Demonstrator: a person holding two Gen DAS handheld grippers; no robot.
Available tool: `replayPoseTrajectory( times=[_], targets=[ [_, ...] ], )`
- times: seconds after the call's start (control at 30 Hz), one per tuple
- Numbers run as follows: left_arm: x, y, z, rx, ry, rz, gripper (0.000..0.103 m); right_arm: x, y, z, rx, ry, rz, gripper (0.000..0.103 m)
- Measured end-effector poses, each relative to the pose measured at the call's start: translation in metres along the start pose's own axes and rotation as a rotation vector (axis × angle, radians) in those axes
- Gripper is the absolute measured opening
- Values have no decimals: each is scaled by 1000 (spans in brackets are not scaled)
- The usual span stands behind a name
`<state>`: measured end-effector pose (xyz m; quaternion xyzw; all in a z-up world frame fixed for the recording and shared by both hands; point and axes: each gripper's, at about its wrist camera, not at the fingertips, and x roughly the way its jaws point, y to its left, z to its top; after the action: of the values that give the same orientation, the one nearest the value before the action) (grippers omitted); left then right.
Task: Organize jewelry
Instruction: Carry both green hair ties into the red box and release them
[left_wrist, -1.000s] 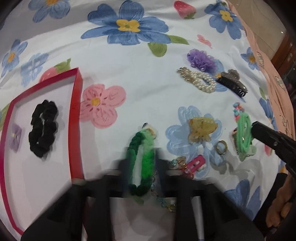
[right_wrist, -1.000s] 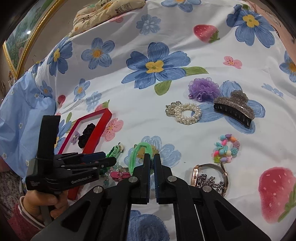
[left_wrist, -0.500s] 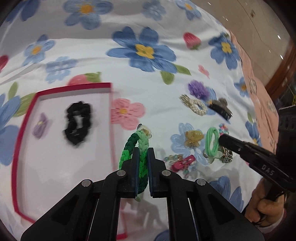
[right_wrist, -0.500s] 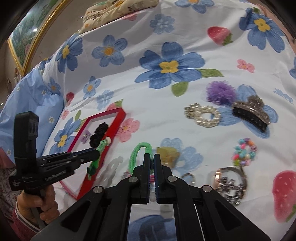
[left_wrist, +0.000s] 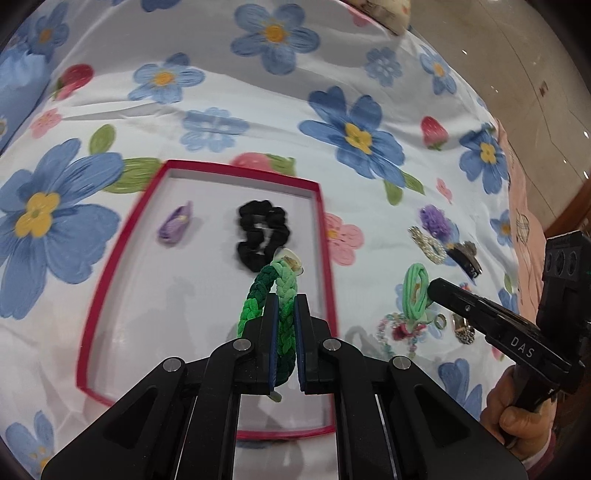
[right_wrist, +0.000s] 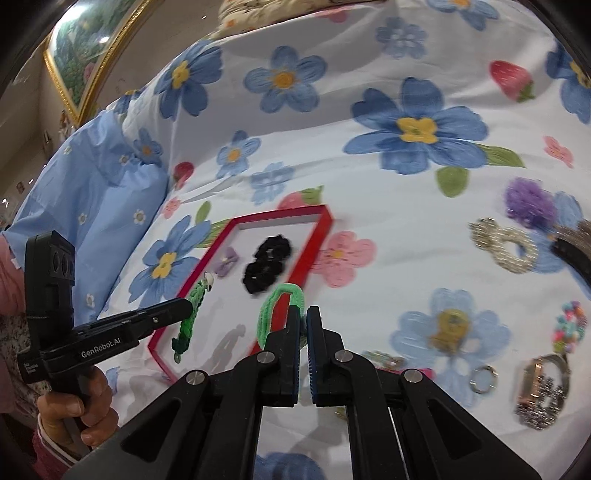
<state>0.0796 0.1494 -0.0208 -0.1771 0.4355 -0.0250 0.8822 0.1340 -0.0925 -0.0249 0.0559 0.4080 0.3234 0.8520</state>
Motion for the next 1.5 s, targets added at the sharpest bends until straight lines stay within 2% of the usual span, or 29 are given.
replayPoseTrajectory(
  times=[0.23, 0.5, 0.8, 0.97, 1.17, 1.3, 1.37, 1.5],
  targets=[
    [-3, 27, 3, -42, -10, 21, 7, 21, 27, 7, -37, 23, 37, 3],
    [13, 53, 12, -71, 4, 55, 7, 60, 51, 16, -78, 69, 55, 3],
    [50, 72, 24, -75, 53, 96, 7, 116, 57, 18, -106, 156, 13, 4],
    [70, 73, 23, -67, 95, 105, 7, 134, 59, 15, -129, 191, -10, 4],
    [75, 75, 21, -78, 103, 117, 9, 142, 55, 17, -131, 199, -29, 8],
    [74, 79, 20, -99, 104, 113, 16, 142, 53, 17, -123, 203, -17, 9],
    [72, 79, 20, -104, 101, 115, 26, 141, 54, 17, -119, 203, -11, 10],
    [64, 75, 19, -99, 86, 128, 36, 137, 54, 17, -112, 200, -3, 13]
  ],
)
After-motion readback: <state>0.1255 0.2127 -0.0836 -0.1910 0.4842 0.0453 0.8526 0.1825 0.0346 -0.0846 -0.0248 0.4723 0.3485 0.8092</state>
